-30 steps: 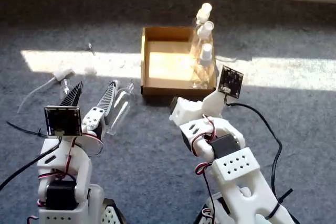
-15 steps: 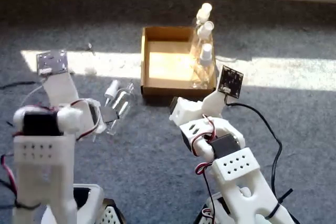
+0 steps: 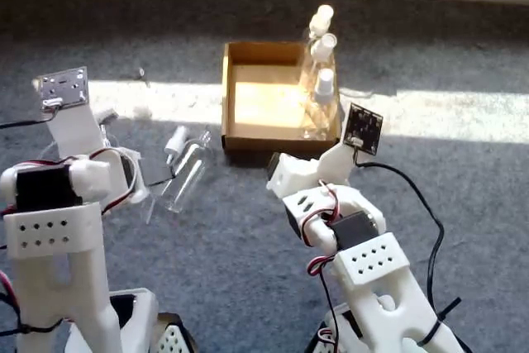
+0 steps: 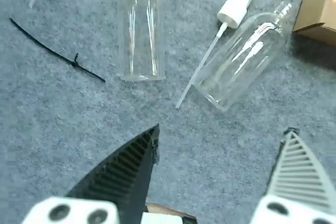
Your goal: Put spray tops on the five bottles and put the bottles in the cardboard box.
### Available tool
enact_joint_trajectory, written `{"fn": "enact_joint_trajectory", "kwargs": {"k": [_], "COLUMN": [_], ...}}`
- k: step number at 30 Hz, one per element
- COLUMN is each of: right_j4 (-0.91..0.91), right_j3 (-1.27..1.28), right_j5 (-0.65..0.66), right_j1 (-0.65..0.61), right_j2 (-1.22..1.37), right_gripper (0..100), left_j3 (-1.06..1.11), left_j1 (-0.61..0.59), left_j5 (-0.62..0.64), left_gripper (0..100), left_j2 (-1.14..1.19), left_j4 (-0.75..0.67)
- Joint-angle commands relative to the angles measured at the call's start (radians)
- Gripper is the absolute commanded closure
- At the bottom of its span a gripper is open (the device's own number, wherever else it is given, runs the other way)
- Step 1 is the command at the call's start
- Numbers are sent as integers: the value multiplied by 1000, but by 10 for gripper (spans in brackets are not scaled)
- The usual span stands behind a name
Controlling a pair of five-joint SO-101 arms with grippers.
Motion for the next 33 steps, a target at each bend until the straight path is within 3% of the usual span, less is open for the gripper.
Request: {"fn": "enact_joint_trajectory", "kwargs": {"k": [1, 5, 13, 17, 22, 27, 33], "right_j4": [-19, -21, -18, 31, 173, 266, 292], "right_j3": [21, 30, 24, -1, -285, -641, -972], "right_j5": [-6, -2, 20, 236, 245, 236, 38], "right_j1": [8, 8, 7, -39, -199, -280, -302], "right_j2": [2, 2, 2, 16, 239, 593, 963], "right_gripper": [652, 652, 652, 655, 656, 656, 656], "left_j3": [76, 62, -440, -656, -780, -851, -858], "left_j1": [-31, -130, -255, -372, -524, -665, -766], "left_j5": [-61, -170, -247, -259, -391, -494, -554], "left_gripper": [670, 670, 667, 666, 666, 666, 666], "left_j2": [-35, 51, 512, 648, 786, 918, 1027], "left_j4": [-216, -365, -132, -54, -55, -114, -258]}}
